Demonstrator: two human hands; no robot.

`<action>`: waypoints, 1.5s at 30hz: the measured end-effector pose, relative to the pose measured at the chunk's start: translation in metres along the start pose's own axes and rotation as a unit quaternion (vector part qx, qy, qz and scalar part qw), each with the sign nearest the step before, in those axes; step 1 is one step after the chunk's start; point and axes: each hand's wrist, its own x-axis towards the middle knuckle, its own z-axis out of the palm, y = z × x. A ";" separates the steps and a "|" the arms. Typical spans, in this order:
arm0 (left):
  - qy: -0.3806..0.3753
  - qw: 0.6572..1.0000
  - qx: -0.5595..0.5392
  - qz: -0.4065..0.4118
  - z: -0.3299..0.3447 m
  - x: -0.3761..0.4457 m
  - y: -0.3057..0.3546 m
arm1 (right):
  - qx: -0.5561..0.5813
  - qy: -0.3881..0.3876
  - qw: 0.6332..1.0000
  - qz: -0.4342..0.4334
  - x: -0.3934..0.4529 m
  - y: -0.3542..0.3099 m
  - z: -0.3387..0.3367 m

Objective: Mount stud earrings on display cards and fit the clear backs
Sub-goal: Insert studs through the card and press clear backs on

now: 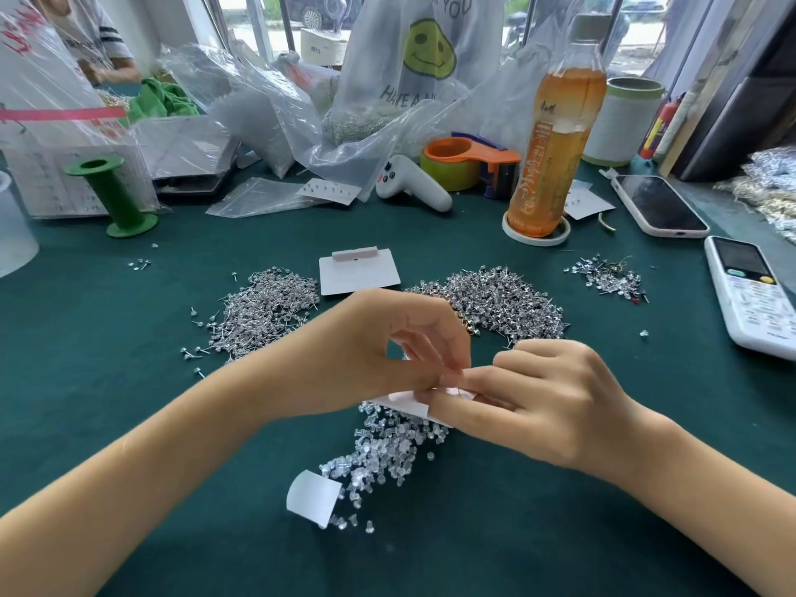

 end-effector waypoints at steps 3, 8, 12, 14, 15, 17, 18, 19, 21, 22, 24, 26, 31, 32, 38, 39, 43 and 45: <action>-0.012 1.000 -0.006 -0.001 -0.003 0.000 0.002 | -0.008 0.006 1.000 -0.002 0.002 -0.001 0.001; -0.021 1.000 0.006 0.000 -0.006 -0.001 0.004 | -0.021 -0.001 1.000 -0.013 0.004 -0.003 0.002; -0.029 0.999 0.014 -0.001 -0.007 0.000 0.004 | -0.021 -0.002 1.000 -0.011 0.005 -0.004 0.002; -0.033 0.999 0.019 -0.005 -0.007 0.000 0.003 | -0.020 -0.002 1.000 -0.009 0.006 -0.005 0.003; -0.035 0.999 0.016 -0.006 -0.007 0.000 0.002 | -0.020 -0.002 1.000 -0.008 0.006 -0.005 0.003; -0.038 0.999 0.005 -0.008 -0.007 0.000 0.001 | -0.019 0.001 1.000 -0.008 0.006 -0.006 0.004; -0.038 0.999 0.001 -0.009 -0.007 0.000 0.001 | -0.020 0.002 1.000 -0.007 0.006 -0.006 0.004; -0.040 0.999 0.000 -0.010 -0.007 0.001 0.001 | -0.022 0.003 1.000 -0.006 0.006 -0.006 0.003; -0.043 0.999 0.003 -0.011 -0.007 0.002 0.000 | -0.029 0.004 1.000 -0.007 0.007 -0.005 0.003; -0.044 0.999 0.004 -0.012 -0.007 0.003 0.000 | -0.033 0.004 0.999 -0.008 0.007 -0.005 0.003; -0.044 0.999 0.002 -0.013 -0.007 0.003 -0.001 | -0.038 0.005 0.999 -0.009 0.008 -0.004 0.003; -0.035 0.999 -0.011 -0.013 -0.006 0.003 -0.001 | -0.040 0.010 0.999 -0.007 0.008 -0.004 0.002; -0.005 0.999 -0.036 -0.008 -0.008 0.002 0.000 | -0.027 0.021 0.999 -0.003 0.010 -0.002 -0.001; -0.005 0.999 -0.033 -0.007 -0.008 0.002 0.001 | -0.026 0.020 0.999 -0.004 0.010 -0.002 -0.001; -0.006 1.000 -0.010 -0.006 -0.008 0.002 0.004 | -0.037 0.014 0.999 -0.020 0.010 -0.001 -0.001; -0.007 1.000 -0.007 -0.005 -0.009 0.002 0.004 | -0.039 0.013 0.999 -0.022 0.010 0.000 -0.001; -0.009 1.000 0.002 -0.004 -0.009 0.003 0.004 | -0.055 0.010 0.998 -0.032 0.011 0.001 -0.001; -0.009 1.000 0.004 -0.002 -0.009 0.004 0.004 | -0.059 0.007 0.998 -0.034 0.011 0.001 0.000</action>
